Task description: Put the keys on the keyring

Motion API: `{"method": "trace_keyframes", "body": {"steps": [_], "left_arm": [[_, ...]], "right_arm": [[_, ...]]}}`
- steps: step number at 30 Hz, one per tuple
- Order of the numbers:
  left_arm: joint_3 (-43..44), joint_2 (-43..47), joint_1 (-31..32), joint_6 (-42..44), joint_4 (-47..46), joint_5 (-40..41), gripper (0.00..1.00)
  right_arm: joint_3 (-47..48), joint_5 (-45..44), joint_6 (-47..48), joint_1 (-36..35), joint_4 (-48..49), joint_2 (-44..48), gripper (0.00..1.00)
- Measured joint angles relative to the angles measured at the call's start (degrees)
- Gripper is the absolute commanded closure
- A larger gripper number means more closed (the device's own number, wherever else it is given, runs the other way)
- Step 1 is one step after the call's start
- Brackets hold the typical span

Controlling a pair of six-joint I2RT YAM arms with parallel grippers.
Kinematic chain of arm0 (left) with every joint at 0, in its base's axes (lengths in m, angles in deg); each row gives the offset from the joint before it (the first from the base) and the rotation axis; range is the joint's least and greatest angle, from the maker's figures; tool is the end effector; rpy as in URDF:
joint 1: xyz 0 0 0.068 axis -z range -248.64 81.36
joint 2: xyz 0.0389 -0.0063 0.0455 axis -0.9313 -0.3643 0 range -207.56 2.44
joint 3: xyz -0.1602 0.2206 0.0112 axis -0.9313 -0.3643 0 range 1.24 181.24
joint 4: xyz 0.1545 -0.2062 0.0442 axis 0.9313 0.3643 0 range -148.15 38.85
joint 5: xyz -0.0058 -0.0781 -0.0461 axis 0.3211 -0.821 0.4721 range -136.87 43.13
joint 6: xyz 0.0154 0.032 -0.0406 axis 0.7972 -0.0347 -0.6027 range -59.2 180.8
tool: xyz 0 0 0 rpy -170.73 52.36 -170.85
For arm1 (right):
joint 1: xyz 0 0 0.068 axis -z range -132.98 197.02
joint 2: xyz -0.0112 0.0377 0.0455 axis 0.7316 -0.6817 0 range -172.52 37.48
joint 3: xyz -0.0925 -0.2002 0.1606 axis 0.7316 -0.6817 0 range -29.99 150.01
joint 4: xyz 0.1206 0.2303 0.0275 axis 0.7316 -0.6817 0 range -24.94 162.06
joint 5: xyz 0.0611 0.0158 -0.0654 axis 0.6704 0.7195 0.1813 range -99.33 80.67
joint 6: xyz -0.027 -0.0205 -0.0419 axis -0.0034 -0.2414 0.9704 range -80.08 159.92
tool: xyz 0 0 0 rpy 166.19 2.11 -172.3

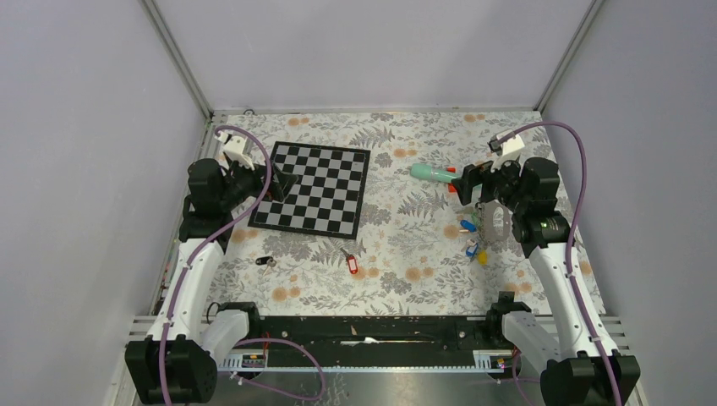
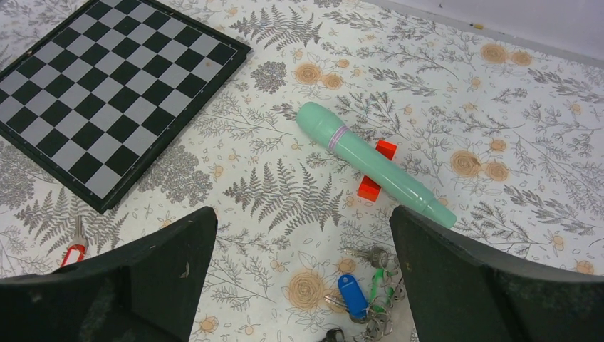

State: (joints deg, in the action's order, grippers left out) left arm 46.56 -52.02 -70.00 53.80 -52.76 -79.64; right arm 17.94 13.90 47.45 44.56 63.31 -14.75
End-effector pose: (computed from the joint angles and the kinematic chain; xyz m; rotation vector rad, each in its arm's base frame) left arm 0.2189 -0.0141 0.3226 0.2736 1.8017 -0.5896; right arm 0.2101 0.0230 0.3395 -0.4411 1.7345 0.3006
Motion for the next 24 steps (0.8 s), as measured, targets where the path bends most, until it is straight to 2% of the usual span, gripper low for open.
{"method": "trace_keyframes", "body": {"steps": [6, 17, 24], "left_arm": [[0.02, -0.02, 0.00, 3.56, 2.10, -1.01, 0.01], [4.52, -3.45, 0.31, 8.83, 8.46, -4.55, 0.01], [4.61, -7.96, 0.46, 9.01, 10.36, -5.01, 0.01]], "right_arm": [[0.02, -3.34, 5.77, 0.07, -4.15, 1.03, 0.01], [0.55, -7.82, 24.04, 0.22, -27.61, 3.45, 0.01], [-1.57, -11.78, 24.96, 0.22, -26.84, 1.20, 0.01]]}}
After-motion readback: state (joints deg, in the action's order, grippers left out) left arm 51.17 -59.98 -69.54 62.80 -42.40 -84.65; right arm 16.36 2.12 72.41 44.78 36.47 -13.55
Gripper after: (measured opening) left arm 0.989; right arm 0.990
